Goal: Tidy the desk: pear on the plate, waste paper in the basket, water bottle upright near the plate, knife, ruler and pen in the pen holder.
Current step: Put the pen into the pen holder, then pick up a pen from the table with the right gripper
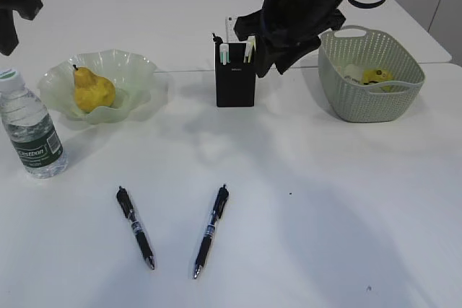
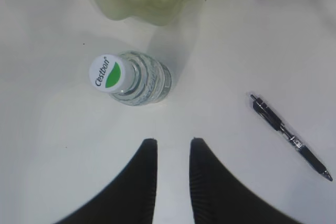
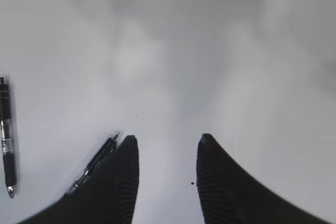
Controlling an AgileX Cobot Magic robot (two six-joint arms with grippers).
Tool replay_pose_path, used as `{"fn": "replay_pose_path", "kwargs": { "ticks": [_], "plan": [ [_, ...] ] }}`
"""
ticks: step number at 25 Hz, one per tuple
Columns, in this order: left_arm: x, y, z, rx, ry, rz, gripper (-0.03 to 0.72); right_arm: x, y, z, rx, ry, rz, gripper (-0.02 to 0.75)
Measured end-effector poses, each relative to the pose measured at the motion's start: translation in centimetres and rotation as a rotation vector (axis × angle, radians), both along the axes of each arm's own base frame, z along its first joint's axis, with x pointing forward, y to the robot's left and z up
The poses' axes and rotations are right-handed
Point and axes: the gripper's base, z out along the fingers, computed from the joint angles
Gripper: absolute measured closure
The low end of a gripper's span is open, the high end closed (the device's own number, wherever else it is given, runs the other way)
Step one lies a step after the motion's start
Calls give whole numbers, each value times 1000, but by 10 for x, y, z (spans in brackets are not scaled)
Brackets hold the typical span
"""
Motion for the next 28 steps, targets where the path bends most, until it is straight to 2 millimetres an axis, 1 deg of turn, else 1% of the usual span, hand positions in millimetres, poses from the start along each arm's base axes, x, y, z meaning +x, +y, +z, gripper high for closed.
{"fn": "replay_pose_path", "kwargs": {
  "ticks": [2,4,9,13,16,23,26,28],
  "plan": [
    [0,0,0,0,0,0,546,-3,3,0,11,25,-31,426],
    [0,0,0,0,0,0,546,-7,13,0,19,35,-36,426],
    [0,0,0,0,0,0,546,-25,47,0,45,66,-33,426],
    [0,0,0,0,0,0,546,-34,62,0,68,94,-79,426],
    [0,0,0,0,0,0,546,-37,68,0,87,118,-141,426],
    [0,0,0,0,0,0,546,-40,71,0,115,157,-288,425],
    [0,0,0,0,0,0,546,-42,70,-11,103,199,-333,425],
    [0,0,0,0,0,0,546,-46,71,-23,91,248,-345,425]
  ]
}}
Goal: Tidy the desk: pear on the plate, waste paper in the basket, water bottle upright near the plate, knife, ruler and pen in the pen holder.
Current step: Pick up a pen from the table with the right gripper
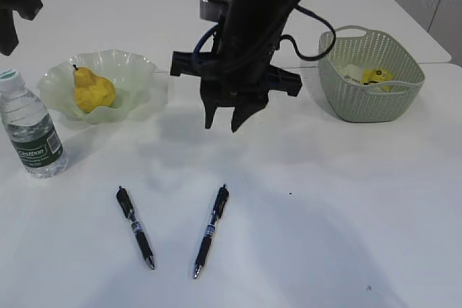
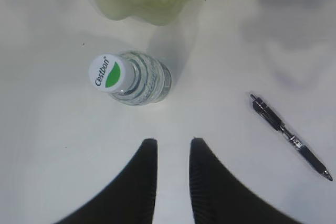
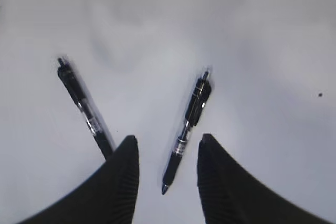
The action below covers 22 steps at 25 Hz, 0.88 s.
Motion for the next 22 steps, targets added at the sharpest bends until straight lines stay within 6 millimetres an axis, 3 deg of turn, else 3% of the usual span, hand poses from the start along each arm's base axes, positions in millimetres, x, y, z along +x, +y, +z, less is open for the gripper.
{"fn": "replay_pose_path", "kwargs": {
  "ticks": [4,12,22],
  "plan": [
    [0,0,0,0,0,0,546,-11,4,-19,-43,63,-16,425],
    [0,0,0,0,0,0,546,-30,35,-49,-115,118,-12,425],
    [0,0,0,1,0,-2,546,-24,38,-86,-194,166,-77,425]
  ]
}}
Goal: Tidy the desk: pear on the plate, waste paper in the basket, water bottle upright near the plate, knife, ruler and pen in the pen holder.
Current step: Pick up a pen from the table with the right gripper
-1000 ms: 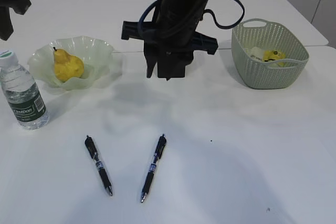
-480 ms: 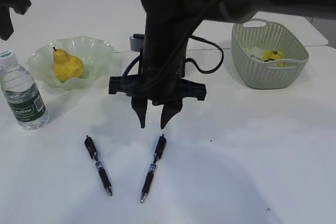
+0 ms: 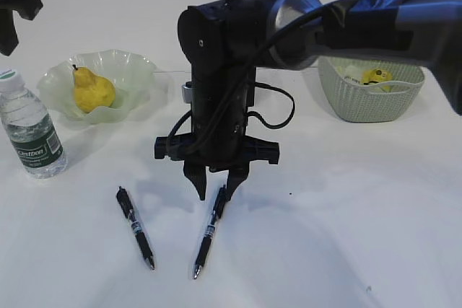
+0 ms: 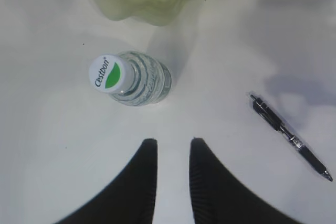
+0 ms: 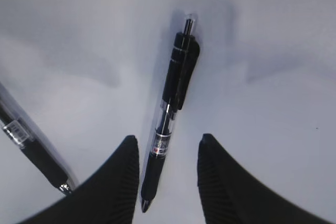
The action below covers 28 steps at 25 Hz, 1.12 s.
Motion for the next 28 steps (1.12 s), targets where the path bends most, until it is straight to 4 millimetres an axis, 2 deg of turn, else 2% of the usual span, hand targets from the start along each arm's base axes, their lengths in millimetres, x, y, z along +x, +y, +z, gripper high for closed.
{"fn": "replay_pose_path", "kwargs": {
  "ticks": [9,20,28],
  "plan": [
    [0,0,0,0,0,0,546,4,3,-1,30,-38,-30,425],
    [0,0,0,1,0,-2,546,5,6,-25,15,16,-106,425],
    [0,0,0,-1,1,-2,546,6,6,-27,6,14,-104,425]
  ]
}}
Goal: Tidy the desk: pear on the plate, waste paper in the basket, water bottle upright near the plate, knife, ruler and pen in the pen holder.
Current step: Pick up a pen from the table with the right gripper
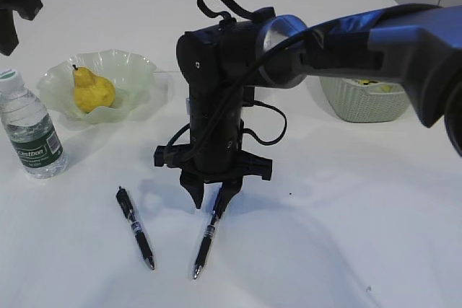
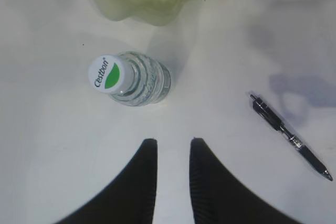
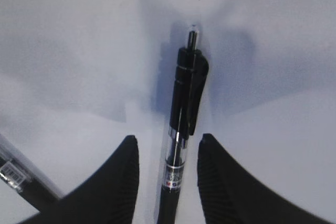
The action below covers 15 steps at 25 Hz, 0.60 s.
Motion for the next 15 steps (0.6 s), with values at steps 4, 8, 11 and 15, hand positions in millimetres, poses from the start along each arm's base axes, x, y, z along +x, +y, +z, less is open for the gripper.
{"fn": "replay_pose_path", "kwargs": {
  "ticks": [4,8,11,15],
  "plan": [
    [0,0,0,0,0,0,546,1,-1,-5,-15,5,4,425],
    [0,0,0,0,0,0,546,2,-2,-5,-34,-8,13,425],
    [0,0,0,0,0,0,546,2,-3,-5,-38,-12,15,425],
    [0,0,0,0,0,0,546,2,-3,-5,-39,-13,16,425]
  ]
}}
